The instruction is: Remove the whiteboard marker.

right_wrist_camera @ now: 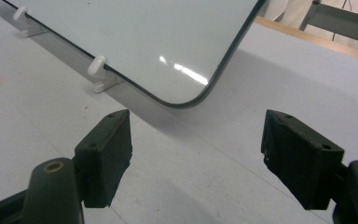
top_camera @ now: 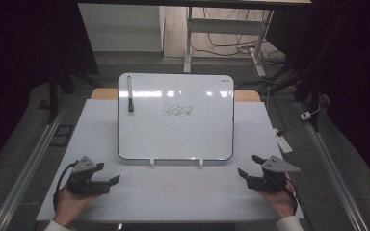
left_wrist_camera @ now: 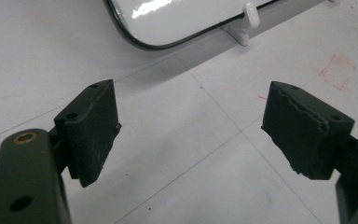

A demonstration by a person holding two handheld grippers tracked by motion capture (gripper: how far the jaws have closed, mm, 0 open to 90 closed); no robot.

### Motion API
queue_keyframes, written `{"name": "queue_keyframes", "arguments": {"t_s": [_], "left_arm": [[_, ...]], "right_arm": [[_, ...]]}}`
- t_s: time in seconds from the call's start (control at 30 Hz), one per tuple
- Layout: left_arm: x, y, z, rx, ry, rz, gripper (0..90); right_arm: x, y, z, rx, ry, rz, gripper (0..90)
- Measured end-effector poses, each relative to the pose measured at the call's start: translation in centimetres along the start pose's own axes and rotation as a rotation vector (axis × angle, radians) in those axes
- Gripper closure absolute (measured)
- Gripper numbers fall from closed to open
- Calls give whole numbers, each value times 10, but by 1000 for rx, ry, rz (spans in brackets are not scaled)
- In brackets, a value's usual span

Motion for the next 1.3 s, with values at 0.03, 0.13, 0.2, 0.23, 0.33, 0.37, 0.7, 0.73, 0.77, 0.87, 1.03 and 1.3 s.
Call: {"name": "queue_keyframes", "arguments": {"t_s": [0.03, 0.13, 0.2, 0.23, 0.33, 0.37, 0.7, 0.73, 0.77, 0.87, 1.03, 1.3], "left_arm": [[1, 0, -1, -2, 4, -1, 193], [2, 1, -1, -1, 6, -8, 196], [2, 1, 0, 2, 7, -8, 195], [1, 1, 1, 4, 1, -10, 195], [1, 2, 1, 5, -2, -10, 195], [1, 6, 0, -1, -14, -14, 195], [7, 87, -13, -97, -29, 4, 196], [7, 87, -13, -97, -29, 4, 199], [9, 98, -13, -103, -27, 6, 199], [19, 143, -9, -119, 2, 7, 203], [32, 189, 7, -121, 50, 6, 219], [58, 236, 34, -136, 126, -20, 313]], "right_arm": [[2, 0, 0, -7, 3, -8, 245], [4, 0, 0, -7, 14, -8, 251], [4, 0, 0, -5, 13, -8, 252], [4, -1, 0, -5, 12, -8, 254], [2, 0, -1, -7, 5, -6, 265], [1, 0, -1, -10, 1, -5, 267], [3, 8, -3, -23, -6, -7, 273], [3, 9, -3, -23, -6, -7, 272], [3, 9, -2, -23, -7, -8, 272], [4, 9, -2, -21, -6, -12, 271], [4, 8, -1, -18, -7, -14, 270], [7, 3, 3, 3, -4, -16, 269]]}}
Point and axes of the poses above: each handheld gripper's, and its own axes: z roughly forward along the jaws, y roughly out of its top, x roughly to its left, the point moved 6 cm from there along z, roughly forward along the jaws, and after that the axes turned 2 degrees about -x, right-handed, at the moved point
